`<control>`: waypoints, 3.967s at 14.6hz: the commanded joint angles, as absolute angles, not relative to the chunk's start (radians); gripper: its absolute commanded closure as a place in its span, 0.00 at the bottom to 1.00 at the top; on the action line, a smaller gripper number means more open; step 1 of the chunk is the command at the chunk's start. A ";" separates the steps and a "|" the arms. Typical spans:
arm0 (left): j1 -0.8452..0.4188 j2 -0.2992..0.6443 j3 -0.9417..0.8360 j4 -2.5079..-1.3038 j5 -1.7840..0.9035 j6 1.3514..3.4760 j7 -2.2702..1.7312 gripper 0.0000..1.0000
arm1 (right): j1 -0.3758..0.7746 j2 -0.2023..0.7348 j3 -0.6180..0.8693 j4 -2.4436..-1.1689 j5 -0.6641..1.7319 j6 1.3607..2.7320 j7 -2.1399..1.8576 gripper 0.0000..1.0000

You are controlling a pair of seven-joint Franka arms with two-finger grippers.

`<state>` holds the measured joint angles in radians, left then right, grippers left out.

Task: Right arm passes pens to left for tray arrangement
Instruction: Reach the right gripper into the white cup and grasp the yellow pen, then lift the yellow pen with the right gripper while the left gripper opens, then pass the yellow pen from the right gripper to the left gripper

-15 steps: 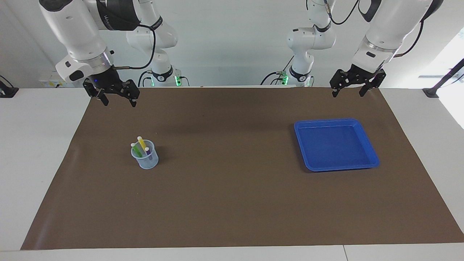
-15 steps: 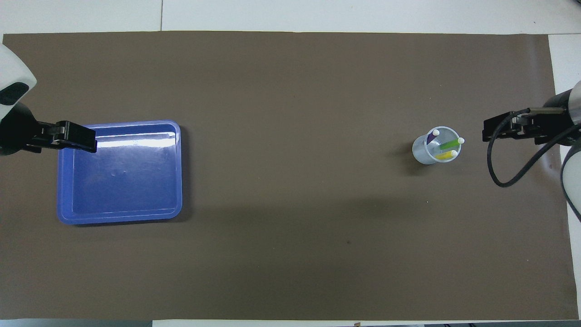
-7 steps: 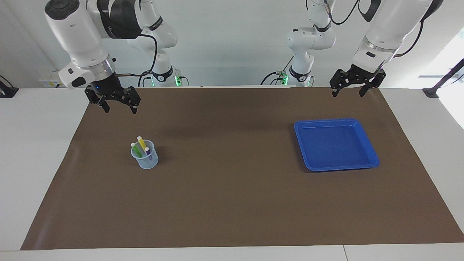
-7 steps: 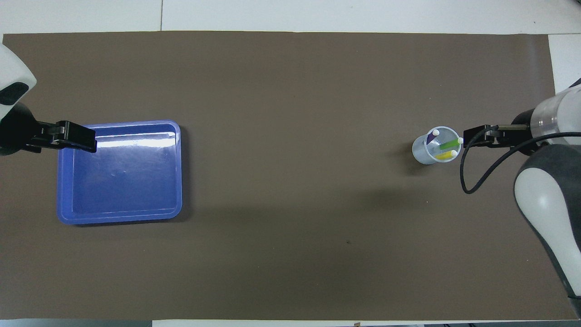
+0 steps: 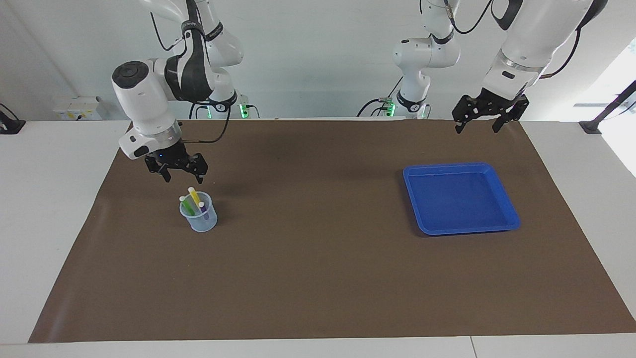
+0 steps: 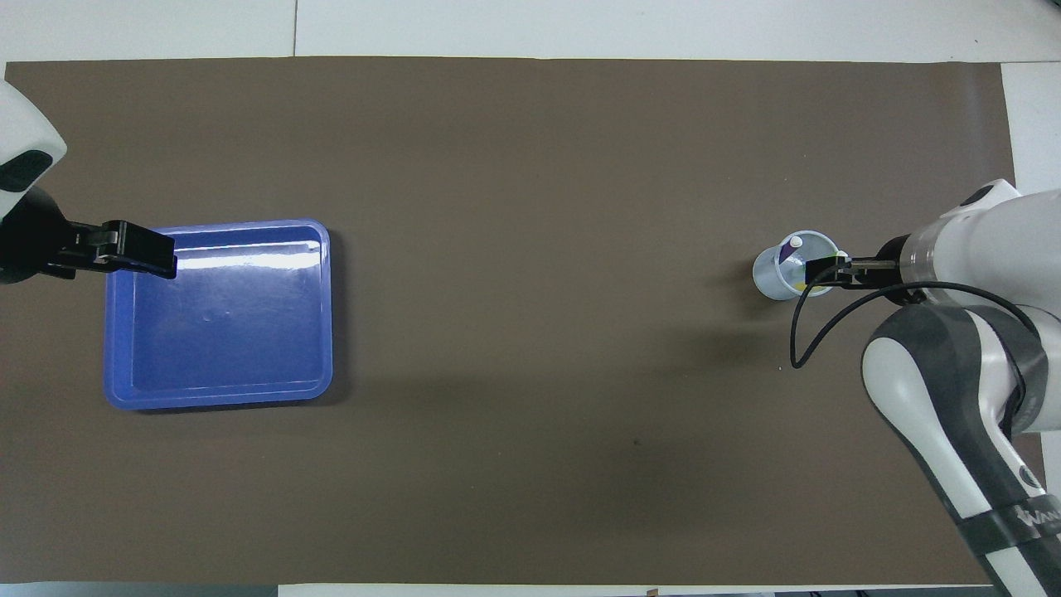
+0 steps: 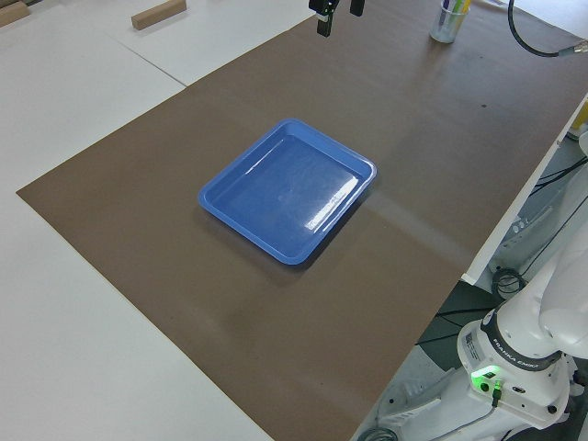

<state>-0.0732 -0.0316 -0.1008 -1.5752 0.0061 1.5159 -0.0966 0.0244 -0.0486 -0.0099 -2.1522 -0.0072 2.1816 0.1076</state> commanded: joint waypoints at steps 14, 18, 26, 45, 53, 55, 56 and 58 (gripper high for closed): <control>-0.078 -0.063 -0.092 -1.606 -0.006 1.511 -0.103 0.00 | 0.015 -0.028 -0.005 -2.198 -0.009 2.275 0.097 1.00; -0.087 -0.064 -0.092 -1.608 -0.006 1.508 -0.106 0.00 | 0.017 -0.038 -0.003 -2.162 -0.008 2.258 0.094 1.00; -0.087 -0.064 -0.094 -1.611 -0.006 1.513 -0.103 0.00 | 0.017 -0.130 -0.002 -1.994 0.041 2.033 0.098 1.00; -0.092 -0.097 -0.098 -1.732 -0.515 1.785 -1.160 0.00 | 0.029 -0.055 0.281 -1.859 0.667 2.132 1.043 1.00; -0.176 -0.100 -0.118 -1.839 -0.699 1.985 -1.707 0.00 | 0.132 0.054 0.330 -1.727 0.730 2.190 1.359 1.00; -0.176 -0.100 -0.120 -1.858 -0.748 1.991 -1.741 0.00 | 0.159 0.054 0.330 -1.723 0.730 2.195 1.387 1.00; -0.176 -0.100 -0.120 -1.871 -0.777 2.003 -1.737 0.00 | 0.167 0.054 0.330 -1.724 0.729 2.197 1.388 1.00; -0.222 -0.100 -0.121 -1.897 -0.799 2.058 -1.720 0.00 | 0.179 0.054 0.330 -1.726 0.729 2.194 1.390 1.00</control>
